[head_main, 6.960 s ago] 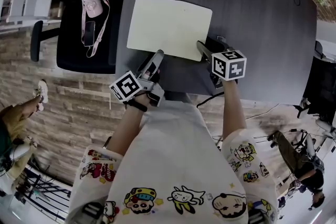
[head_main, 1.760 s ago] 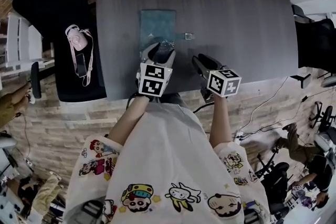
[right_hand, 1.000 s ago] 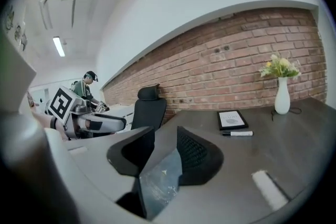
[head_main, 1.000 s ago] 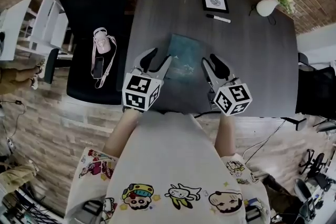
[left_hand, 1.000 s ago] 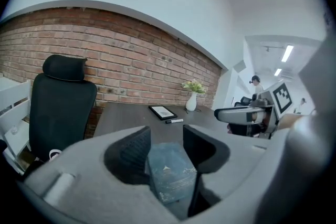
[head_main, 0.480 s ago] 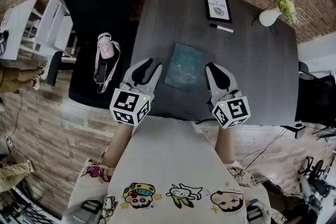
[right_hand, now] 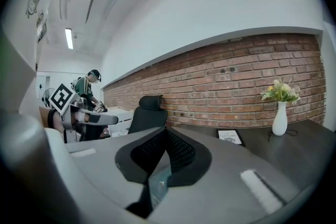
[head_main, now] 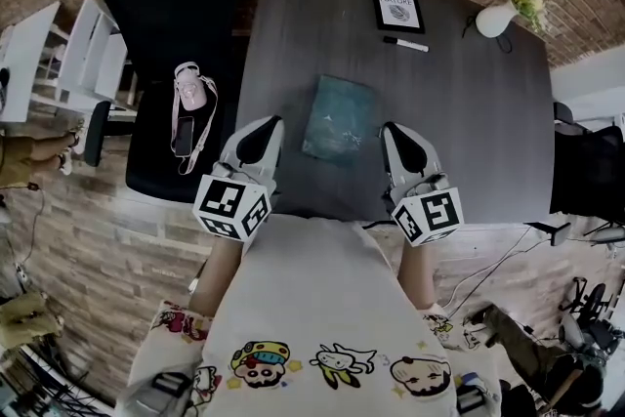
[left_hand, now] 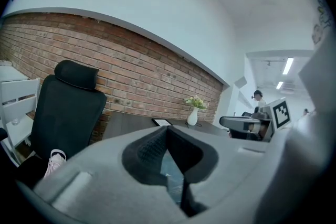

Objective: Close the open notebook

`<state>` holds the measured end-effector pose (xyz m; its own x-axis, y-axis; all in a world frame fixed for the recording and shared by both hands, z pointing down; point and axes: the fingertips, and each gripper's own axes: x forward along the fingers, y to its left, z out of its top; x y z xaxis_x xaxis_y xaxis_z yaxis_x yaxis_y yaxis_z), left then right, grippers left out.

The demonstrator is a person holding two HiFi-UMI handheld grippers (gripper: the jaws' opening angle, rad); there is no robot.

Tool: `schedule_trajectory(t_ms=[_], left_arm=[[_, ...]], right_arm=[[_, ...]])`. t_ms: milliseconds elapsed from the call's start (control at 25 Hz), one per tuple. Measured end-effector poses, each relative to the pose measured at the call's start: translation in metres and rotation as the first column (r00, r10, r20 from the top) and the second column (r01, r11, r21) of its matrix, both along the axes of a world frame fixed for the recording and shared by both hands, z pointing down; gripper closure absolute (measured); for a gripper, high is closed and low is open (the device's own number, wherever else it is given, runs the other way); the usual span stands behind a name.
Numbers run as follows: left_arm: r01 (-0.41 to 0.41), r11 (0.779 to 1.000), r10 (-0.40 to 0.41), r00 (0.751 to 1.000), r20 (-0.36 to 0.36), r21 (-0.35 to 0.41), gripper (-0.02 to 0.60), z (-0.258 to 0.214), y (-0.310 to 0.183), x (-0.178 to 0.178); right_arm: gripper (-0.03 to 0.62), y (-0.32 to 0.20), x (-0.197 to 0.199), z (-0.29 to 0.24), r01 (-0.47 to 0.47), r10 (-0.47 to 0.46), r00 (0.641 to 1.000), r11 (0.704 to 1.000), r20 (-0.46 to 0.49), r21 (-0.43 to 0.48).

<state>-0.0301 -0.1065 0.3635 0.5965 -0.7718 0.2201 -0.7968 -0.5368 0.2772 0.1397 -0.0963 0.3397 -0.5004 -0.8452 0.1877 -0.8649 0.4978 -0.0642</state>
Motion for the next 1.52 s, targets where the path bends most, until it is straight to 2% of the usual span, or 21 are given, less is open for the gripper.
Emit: schedule_trajectory(t_ms=[560, 1520], left_arm=[[-0.013, 1.000, 0.013, 1.000, 0.025, 0.006, 0.583, 0.000, 0.003, -0.002], [0.007, 1.000, -0.007, 0.999, 0.042, 0.002, 0.583, 0.001, 0.005, -0.002]], right_arm=[[0.585, 0.007, 0.012, 0.007, -0.050, 0.050, 0.999, 0.999, 0.008, -0.009], [0.586, 0.008, 0.014, 0.015, -0.039, 0.040, 0.999, 0.999, 0.018, -0.034]])
